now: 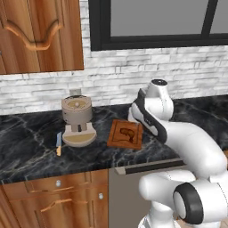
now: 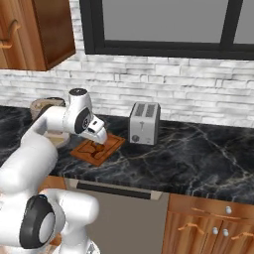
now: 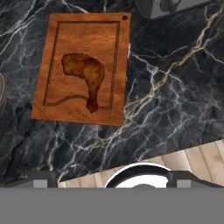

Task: Retrieve the chicken drumstick from the fridge and place it on the cutting board.

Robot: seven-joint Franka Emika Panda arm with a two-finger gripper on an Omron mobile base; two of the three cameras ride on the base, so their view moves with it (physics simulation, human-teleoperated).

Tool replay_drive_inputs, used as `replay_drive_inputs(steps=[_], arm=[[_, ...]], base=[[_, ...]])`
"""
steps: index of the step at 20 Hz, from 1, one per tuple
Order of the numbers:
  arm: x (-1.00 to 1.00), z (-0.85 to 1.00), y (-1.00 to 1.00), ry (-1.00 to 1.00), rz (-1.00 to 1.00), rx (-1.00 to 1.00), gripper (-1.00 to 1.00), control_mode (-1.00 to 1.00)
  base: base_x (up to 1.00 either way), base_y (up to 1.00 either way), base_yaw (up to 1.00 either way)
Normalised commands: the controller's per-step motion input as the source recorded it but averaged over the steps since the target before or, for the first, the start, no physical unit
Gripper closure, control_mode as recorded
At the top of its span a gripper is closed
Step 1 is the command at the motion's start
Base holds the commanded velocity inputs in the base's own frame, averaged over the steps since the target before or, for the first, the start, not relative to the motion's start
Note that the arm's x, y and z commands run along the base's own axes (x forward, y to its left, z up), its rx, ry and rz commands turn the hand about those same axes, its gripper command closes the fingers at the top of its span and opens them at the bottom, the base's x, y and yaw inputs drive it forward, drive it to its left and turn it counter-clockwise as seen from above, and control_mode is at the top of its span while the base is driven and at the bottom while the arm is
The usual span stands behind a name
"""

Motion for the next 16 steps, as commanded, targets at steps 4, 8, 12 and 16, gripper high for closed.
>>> replay_drive_inputs(steps=[4, 8, 12, 16], arm=[[-1.00, 0.54, -0.05, 0.00, 0.14, -0.09, -1.00, -1.00], [-0.82, 0.08, -0.11, -0.03, 0.00, -0.18, -1.00, -1.00], [-0.39, 0.06, -0.12, 0.02, 0.00, 0.07, -1.00, -1.00], [-0.03, 0.00, -0.04, 0.11, 0.00, 0.02, -1.00, -1.00]], base=[[0.00, 0.00, 0.00], [0.00, 0.00, 0.00], [0.00, 0.00, 0.00], [0.00, 0.00, 0.00]])
